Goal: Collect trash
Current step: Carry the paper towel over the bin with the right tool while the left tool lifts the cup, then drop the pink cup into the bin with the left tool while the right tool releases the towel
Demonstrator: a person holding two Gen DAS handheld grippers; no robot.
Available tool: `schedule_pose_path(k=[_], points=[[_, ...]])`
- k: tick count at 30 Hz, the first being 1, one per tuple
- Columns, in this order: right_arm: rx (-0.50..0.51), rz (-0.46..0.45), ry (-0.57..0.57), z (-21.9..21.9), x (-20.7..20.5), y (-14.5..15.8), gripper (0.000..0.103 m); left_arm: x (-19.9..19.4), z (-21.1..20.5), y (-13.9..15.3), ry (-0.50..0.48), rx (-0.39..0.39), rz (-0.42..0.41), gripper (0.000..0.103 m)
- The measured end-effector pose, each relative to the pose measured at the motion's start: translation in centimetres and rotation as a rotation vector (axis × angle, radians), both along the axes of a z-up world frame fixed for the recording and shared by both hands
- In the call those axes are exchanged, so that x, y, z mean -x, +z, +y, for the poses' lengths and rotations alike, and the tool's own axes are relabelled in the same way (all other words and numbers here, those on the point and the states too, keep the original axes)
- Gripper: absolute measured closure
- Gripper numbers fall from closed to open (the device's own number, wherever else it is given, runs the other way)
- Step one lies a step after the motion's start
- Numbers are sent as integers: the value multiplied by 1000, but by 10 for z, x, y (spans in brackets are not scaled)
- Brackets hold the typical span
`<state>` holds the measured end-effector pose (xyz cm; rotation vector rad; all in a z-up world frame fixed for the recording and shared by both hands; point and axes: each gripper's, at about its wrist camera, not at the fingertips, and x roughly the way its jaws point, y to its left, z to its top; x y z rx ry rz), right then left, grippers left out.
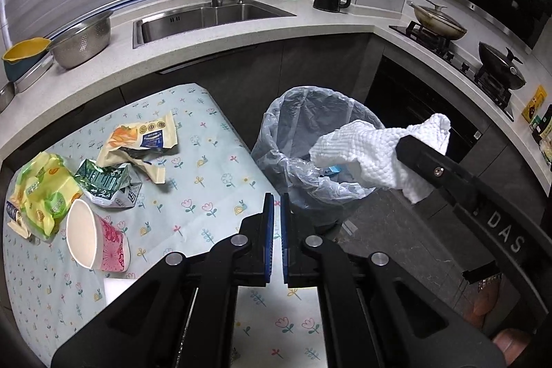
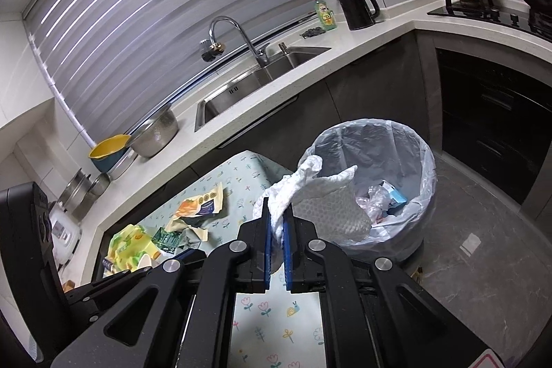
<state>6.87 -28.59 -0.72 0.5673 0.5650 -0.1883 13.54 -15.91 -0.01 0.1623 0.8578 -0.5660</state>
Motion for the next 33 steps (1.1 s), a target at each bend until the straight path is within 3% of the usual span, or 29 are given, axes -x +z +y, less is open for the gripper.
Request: schedule_pose_path(k=[2, 4, 6, 12, 17, 23, 26, 27, 29, 33], points=[[-3, 9, 8, 1, -2, -3, 97, -6, 15, -3, 57, -9, 3, 91], [-6, 15, 20, 4, -5, -6, 97, -14, 36, -6, 143, -15, 0, 47], [-7, 18, 34, 9, -9, -8, 98, -20, 62, -10, 223, -20, -9, 42], [-16, 22, 77, 29, -23, -15, 98, -47, 128, -39, 396, -79, 49, 41], [-12, 32, 106, 45, -38, -19, 98, -57, 147, -57, 423, -103, 61, 28], [-4, 51, 115, 55, -51, -23, 98, -73, 147, -77, 419, -104, 101, 28], [-1, 61, 116, 57, -56, -26, 98, -78, 149, -82, 417, -95, 119, 41], [-1, 65, 117, 58, -58, -28, 98, -80, 149, -82, 411, -91, 127, 53], [-2, 69, 119, 58, -60, -29, 98, -82, 150, -83, 397, -80, 143, 65], [-2, 71, 134, 63, -63, -30, 98, -73, 146, -71, 382, -70, 99, 68]])
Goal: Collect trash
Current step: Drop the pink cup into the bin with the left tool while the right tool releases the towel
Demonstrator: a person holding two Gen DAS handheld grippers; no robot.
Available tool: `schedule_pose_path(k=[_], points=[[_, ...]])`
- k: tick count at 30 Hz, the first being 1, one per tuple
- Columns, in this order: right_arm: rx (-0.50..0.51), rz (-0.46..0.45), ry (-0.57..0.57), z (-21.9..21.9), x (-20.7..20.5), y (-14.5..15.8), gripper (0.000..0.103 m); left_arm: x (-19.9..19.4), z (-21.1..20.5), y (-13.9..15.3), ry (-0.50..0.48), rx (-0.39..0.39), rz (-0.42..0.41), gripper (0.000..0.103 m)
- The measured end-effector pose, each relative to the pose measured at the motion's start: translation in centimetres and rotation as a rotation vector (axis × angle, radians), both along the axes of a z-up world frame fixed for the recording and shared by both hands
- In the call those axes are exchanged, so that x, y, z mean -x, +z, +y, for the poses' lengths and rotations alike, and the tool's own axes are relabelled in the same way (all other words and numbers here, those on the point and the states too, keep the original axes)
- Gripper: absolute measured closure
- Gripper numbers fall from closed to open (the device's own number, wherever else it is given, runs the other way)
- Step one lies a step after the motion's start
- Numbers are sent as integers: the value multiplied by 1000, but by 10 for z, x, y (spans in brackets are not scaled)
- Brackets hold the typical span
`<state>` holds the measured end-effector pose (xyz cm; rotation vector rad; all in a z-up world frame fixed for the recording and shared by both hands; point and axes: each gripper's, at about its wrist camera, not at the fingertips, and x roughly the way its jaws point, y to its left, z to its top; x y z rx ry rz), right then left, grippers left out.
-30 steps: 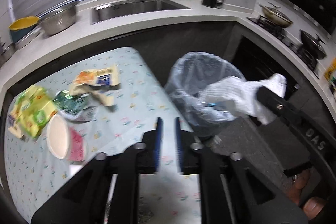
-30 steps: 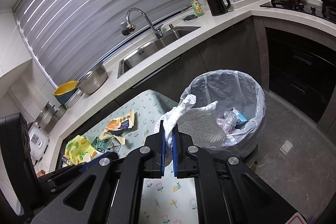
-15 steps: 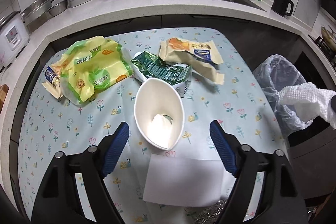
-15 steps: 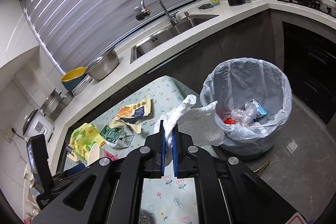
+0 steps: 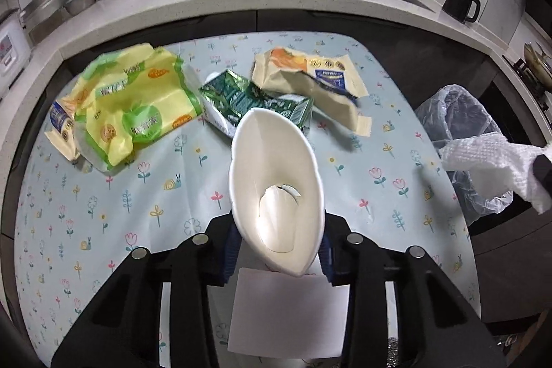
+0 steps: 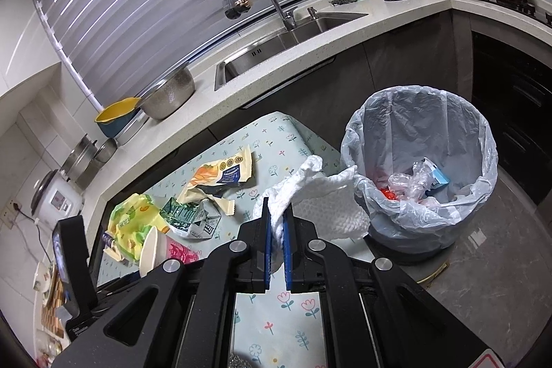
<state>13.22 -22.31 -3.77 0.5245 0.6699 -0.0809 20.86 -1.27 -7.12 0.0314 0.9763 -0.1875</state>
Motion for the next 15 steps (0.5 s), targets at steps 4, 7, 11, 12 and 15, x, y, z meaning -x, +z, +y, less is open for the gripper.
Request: schedule_pose_path(k=[4, 7, 11, 12, 15], points=[[2, -8, 20, 7, 1, 2, 98, 11, -9, 19, -30, 12, -43, 69], [5, -21, 25, 9, 4, 8, 98, 19, -21, 33, -60, 29, -67, 69], [10, -44, 12, 4, 12, 18, 97, 26, -41, 51, -112, 50, -94, 69], [12, -49, 6, 1, 14, 20, 97, 27, -46, 54, -123, 52, -100, 69], [17, -64, -16, -9, 21, 27, 97, 31, -67, 64, -169, 60, -117, 69]])
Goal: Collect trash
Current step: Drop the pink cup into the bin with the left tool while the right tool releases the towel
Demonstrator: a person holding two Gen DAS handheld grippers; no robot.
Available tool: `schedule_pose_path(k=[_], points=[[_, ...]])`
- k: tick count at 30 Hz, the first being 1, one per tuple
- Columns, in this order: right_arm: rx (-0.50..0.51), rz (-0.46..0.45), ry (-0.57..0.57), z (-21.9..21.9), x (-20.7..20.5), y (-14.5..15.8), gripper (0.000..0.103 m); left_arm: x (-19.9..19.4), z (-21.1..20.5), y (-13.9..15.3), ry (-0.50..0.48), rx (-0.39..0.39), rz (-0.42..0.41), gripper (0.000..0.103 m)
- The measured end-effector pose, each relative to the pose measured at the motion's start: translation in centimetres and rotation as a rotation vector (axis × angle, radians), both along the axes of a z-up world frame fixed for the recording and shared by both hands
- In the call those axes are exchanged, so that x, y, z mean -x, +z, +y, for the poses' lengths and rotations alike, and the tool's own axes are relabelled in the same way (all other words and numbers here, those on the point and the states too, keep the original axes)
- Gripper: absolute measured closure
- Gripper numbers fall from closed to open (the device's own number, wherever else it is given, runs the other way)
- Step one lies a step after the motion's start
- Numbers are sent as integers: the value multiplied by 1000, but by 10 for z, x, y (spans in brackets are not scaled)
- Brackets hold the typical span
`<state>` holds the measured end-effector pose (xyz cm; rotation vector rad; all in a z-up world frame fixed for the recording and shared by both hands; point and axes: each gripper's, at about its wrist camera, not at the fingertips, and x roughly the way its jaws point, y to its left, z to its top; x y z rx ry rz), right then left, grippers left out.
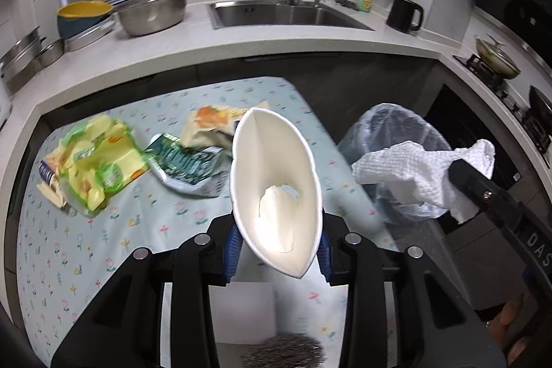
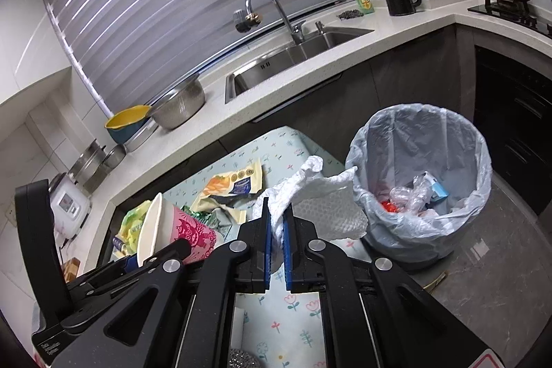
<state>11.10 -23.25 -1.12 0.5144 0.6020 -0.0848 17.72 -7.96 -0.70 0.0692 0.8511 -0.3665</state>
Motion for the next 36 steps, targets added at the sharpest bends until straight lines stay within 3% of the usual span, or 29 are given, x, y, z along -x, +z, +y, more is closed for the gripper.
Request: schedule_pose_path(k=[11, 23, 29, 34, 36], points=[[24, -23, -126, -65, 20, 10, 97, 8, -99, 16, -211, 22, -15, 69], [64, 14, -268, -141, 14, -7, 97, -24, -201, -7, -397, 45, 35, 67], [78, 29, -313, -165, 6, -12, 97, -45, -223, -19, -426, 72, 88, 58], [86, 34, -318, -171, -2, -14, 97, -48, -217, -14, -398, 72, 47, 28], [88, 36, -312, -171, -5, -16, 98, -47, -210, -12, -376, 65, 25, 27]])
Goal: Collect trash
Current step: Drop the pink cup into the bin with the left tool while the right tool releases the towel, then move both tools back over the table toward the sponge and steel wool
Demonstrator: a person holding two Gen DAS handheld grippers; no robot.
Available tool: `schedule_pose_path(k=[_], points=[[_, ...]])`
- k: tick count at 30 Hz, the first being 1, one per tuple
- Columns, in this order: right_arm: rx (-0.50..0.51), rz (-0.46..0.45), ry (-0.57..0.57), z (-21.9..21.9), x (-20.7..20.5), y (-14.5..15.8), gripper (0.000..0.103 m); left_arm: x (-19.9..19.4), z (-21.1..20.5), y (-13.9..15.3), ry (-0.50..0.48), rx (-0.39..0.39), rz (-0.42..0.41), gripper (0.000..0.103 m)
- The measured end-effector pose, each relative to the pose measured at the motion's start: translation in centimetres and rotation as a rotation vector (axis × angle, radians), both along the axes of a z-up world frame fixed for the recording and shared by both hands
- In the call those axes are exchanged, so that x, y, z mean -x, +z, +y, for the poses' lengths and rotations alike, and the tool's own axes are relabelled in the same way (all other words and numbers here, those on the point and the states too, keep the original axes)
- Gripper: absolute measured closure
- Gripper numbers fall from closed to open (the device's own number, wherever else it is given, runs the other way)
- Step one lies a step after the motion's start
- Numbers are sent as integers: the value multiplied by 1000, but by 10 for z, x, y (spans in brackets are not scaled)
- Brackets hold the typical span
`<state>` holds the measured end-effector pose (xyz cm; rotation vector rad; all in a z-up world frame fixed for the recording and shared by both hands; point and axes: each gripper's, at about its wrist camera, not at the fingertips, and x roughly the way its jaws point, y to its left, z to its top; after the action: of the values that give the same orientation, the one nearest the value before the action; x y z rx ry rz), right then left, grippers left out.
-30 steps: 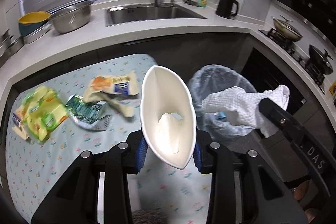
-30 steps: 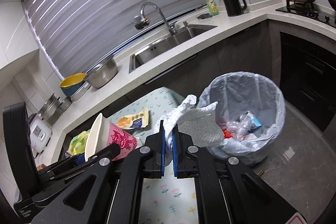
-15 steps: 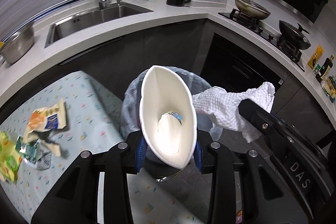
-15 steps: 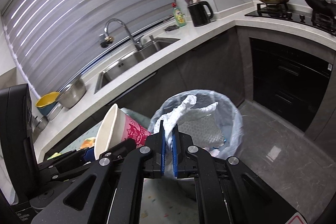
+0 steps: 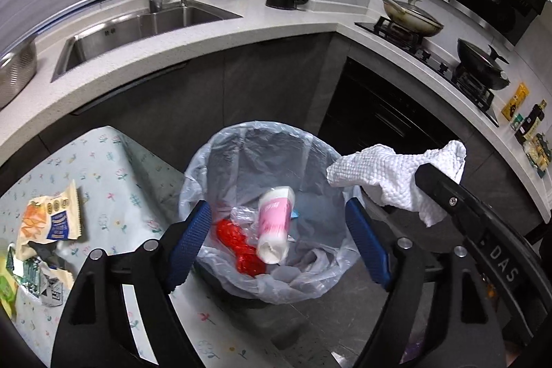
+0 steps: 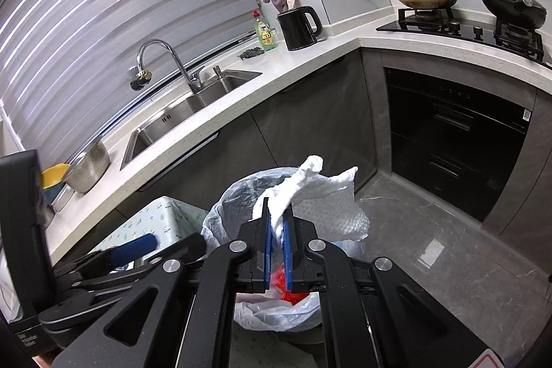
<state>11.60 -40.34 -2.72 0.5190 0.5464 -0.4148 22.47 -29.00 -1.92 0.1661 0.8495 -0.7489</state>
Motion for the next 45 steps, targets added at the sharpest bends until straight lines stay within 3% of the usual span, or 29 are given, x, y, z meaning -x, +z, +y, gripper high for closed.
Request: schedule_pose_path(k=[12, 17, 31, 37, 45], points=[[30, 44, 82, 23, -50, -6, 94, -6, 48, 9, 176, -52, -53, 21], [22, 23, 79, 31, -55, -1, 56, -13, 68, 9, 232, -58, -36, 16], [56, -13, 126, 73, -36, 39, 49, -1, 119, 25, 294, -29, -41, 15], [64, -16, 176, 110, -19, 51, 41, 10, 165, 34, 352, -21, -45, 13], [47, 8, 258, 174, 5, 49, 33, 34, 246, 32, 452, -73, -51, 12]])
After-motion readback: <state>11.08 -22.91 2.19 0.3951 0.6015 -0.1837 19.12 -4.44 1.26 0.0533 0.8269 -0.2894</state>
